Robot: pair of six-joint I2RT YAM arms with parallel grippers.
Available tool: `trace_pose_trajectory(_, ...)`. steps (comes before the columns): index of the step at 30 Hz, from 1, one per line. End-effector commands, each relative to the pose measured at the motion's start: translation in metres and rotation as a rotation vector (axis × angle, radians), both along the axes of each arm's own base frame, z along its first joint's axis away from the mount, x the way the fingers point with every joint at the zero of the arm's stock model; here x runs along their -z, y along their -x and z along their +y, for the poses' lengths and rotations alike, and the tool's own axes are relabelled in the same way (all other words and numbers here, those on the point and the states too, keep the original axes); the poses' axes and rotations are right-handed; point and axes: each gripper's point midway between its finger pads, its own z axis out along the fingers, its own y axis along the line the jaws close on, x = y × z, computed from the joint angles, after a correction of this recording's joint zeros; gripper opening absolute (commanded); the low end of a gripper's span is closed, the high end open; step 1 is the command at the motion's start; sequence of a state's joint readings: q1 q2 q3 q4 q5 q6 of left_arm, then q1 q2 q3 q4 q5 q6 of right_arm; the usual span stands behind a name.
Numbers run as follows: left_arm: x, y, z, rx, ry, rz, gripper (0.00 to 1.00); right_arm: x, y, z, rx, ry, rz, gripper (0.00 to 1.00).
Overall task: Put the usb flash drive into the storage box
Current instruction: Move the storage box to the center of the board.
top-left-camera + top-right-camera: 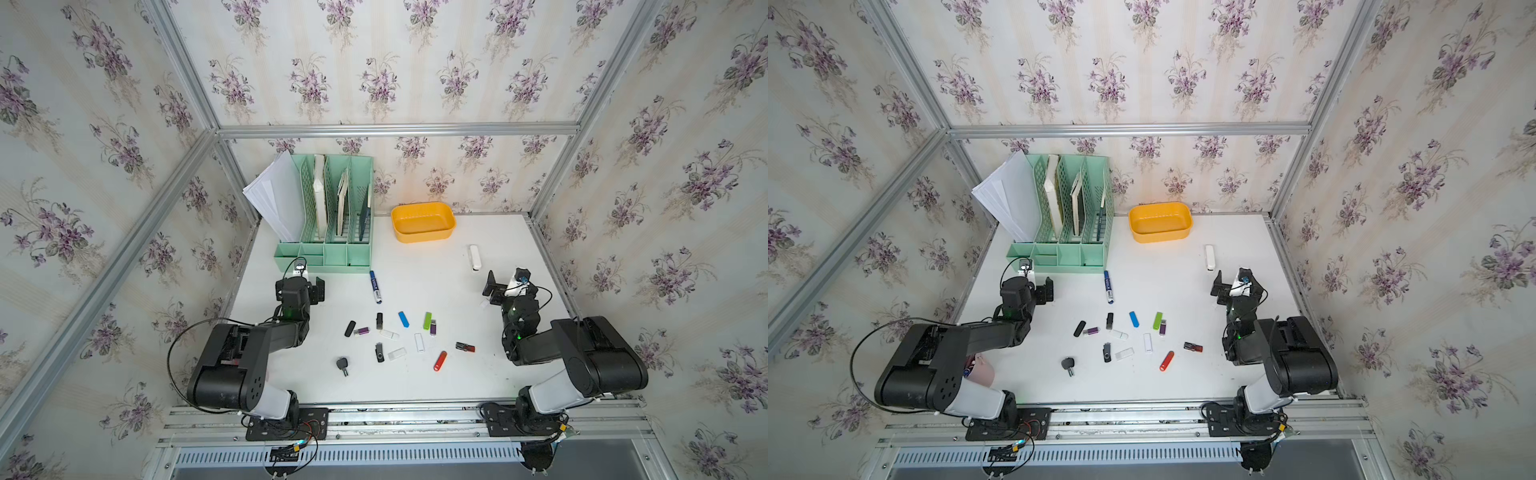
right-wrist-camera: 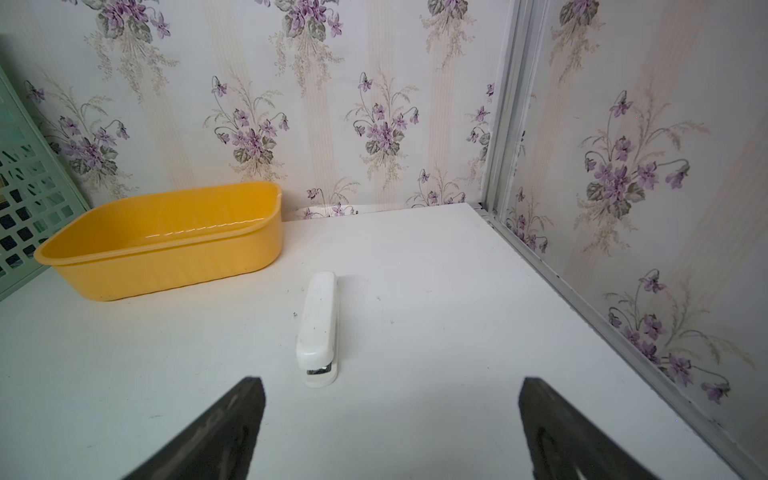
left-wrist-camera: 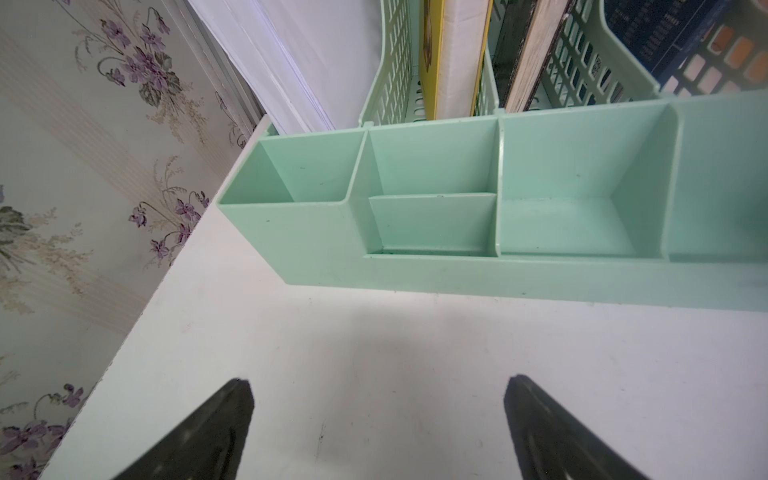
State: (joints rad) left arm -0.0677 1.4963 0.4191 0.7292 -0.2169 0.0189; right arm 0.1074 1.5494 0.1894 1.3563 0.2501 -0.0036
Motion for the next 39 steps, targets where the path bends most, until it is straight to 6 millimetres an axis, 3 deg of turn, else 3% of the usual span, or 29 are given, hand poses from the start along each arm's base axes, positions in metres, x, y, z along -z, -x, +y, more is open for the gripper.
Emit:
trace_pose_trajectory(1,-0.005,-0.003,-0.001,0.004,0.002,-0.020,0.99,-0.003,0.000,0.000,-0.001,0.000,-0.008,1.00)
trace_pose_trajectory(27,-0.004,-0.005,-0.001,0.019,0.018,-0.010,0.99,-0.007,-0.003,0.003,-0.014,0.009,0.009,1.00)
trace_pose_trajectory(30,-0.004,-0.005,0.000,0.019,0.023,-0.010,0.99,-0.027,-0.032,0.016,-0.008,0.042,0.142,1.00)
trace_pose_trajectory(35,-0.004,-0.005,0.000,0.018,0.022,-0.012,0.99,-0.063,-0.094,0.046,-0.041,-0.082,0.377,1.00)
trace_pose_trajectory(39,-0.003,-0.005,0.000,0.019,0.023,-0.009,0.99,-0.068,-0.137,0.094,-0.113,-0.017,0.509,1.00)
